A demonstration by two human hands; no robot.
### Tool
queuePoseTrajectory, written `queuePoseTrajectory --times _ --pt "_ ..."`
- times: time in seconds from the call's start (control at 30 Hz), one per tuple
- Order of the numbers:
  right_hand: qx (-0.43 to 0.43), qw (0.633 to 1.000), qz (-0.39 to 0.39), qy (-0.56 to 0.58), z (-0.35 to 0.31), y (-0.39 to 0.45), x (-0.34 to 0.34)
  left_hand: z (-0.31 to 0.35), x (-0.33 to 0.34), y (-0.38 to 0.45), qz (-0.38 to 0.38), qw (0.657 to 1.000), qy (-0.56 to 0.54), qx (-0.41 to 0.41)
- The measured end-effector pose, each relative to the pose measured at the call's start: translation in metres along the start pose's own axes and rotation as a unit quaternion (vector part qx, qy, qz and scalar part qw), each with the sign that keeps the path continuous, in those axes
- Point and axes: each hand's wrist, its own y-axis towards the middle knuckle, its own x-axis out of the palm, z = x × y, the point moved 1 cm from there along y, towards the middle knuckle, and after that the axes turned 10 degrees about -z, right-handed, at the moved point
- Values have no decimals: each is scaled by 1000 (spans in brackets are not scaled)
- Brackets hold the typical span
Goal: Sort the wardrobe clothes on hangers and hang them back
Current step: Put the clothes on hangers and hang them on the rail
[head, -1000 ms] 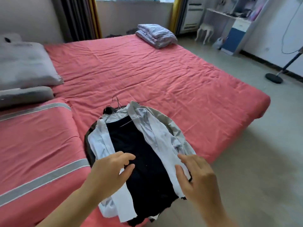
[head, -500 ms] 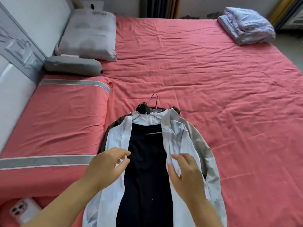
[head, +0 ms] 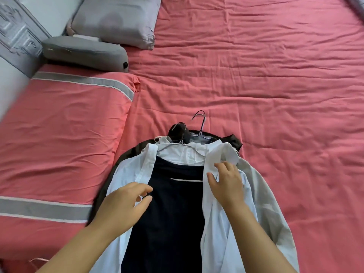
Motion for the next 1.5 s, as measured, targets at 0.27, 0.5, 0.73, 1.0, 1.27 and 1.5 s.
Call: queuePoseTrajectory --times 0.27,0.5,0.73,1.0,1.27,1.5 --pt "18 988 27 -153 19 31 43 -9 16 25 -19 999 -7 -28" --pt "33 994 66 -78 10 36 28 -3 9 24 -5 1000 -7 -18" --pt "59 996 58 28 -3 5 -17 5 -15 19 27 999 -13 24" --pt "93 983 63 148 -38 -52 -91 15 -60 -2 124 987 17 98" --pt "114 970 131 171 -102 -155 -173 2 -92 -45 117 965 78 222" --pt "178 938 228 190 -165 -273 -219 4 -133 -110 44 905 23 422"
